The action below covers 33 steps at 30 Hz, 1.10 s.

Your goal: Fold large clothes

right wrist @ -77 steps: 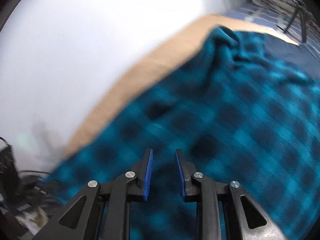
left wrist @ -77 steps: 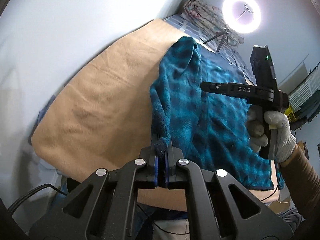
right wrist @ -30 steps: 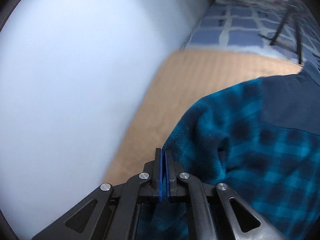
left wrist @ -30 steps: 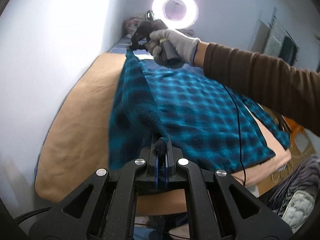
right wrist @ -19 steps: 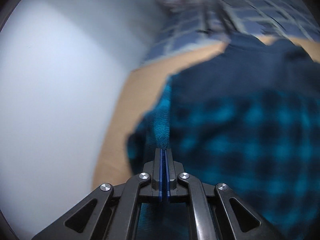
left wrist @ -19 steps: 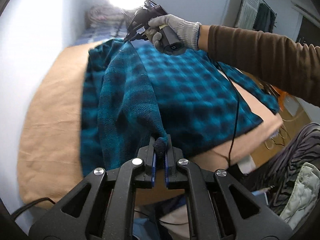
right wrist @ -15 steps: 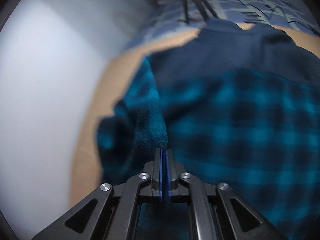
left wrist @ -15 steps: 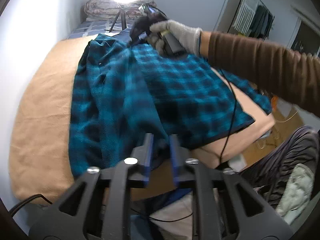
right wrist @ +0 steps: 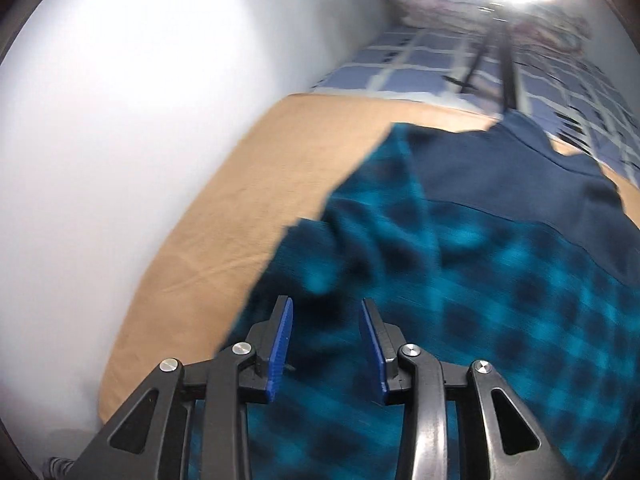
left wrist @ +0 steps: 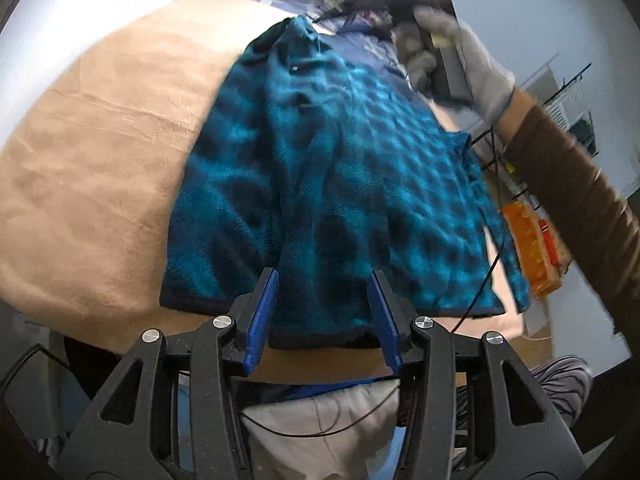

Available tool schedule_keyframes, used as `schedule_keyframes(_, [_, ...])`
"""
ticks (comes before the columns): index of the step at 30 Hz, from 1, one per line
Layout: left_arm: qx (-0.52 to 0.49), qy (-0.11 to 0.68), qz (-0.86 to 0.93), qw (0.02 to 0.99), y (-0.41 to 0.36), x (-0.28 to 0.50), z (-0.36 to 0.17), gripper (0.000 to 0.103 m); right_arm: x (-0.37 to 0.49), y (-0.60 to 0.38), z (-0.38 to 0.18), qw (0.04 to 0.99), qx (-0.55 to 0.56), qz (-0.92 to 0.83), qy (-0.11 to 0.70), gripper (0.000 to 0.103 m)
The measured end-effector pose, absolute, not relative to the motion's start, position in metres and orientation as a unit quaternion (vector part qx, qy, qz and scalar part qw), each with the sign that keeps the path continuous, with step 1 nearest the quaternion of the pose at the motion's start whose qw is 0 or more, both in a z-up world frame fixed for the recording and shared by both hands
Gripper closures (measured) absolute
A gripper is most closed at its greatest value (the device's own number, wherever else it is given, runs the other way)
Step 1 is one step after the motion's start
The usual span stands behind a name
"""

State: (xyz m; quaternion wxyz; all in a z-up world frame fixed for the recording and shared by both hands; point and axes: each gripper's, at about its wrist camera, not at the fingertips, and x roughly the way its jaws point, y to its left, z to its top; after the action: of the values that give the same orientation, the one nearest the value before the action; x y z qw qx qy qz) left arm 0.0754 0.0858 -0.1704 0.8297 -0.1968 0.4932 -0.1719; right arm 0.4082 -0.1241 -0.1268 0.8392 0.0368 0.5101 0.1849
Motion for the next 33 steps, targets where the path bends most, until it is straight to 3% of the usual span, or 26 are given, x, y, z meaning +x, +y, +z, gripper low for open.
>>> schedule_keyframes(9, [-0.181,0.497,-0.173,0.831,0.08,0.076,-0.179,0.056,0.432,-0.045,-0.169,0.811,-0.064,0.163,0.559,0.07])
schedule_keyframes(10, [-0.18,0.499,-0.173,0.83,0.081,0.076,-0.182,0.056,0.433,-0.041,-0.174,0.809,-0.075,0.157,0.562,0.076])
schedule_keyframes(11, [-0.175,0.501,-0.172,0.83,0.08,0.076,-0.183,0.056,0.434,-0.037,-0.179,0.807,-0.088,0.151,0.564,0.1])
schedule_keyframes(12, [-0.169,0.501,-0.17,0.831,0.08,0.075,-0.185,0.058,0.434,-0.035,-0.181,0.804,-0.095,0.148,0.567,0.102])
schedule_keyframes(16, [-0.16,0.511,-0.176,0.826,0.078,0.072,-0.19,0.082,0.437,-0.045,-0.163,0.813,-0.056,0.169,0.554,0.103])
schedule_keyframes(21, [-0.148,0.501,-0.191,0.831,0.071,0.069,-0.183,0.082,0.445,-0.065,-0.143,0.83,0.006,0.175,0.53,0.103])
schedule_keyframes(22, [-0.146,0.499,-0.191,0.833,0.07,0.069,-0.181,0.082,0.443,-0.067,-0.142,0.835,0.003,0.173,0.522,0.102])
schedule_keyframes(23, [-0.146,0.496,-0.19,0.835,0.072,0.068,-0.179,0.082,0.442,-0.069,-0.142,0.834,0.006,0.174,0.524,0.094])
schedule_keyframes(24, [-0.147,0.495,-0.189,0.836,0.073,0.068,-0.178,0.082,0.438,-0.072,-0.142,0.829,0.013,0.176,0.531,0.078])
schedule_keyframes(25, [-0.15,0.493,-0.185,0.837,0.076,0.069,-0.177,0.082,0.43,-0.077,-0.14,0.828,0.019,0.182,0.53,0.069])
schedule_keyframes(33, [-0.179,0.487,-0.156,0.841,0.105,0.068,-0.174,0.082,0.294,-0.132,-0.11,0.833,0.031,0.228,0.504,0.067])
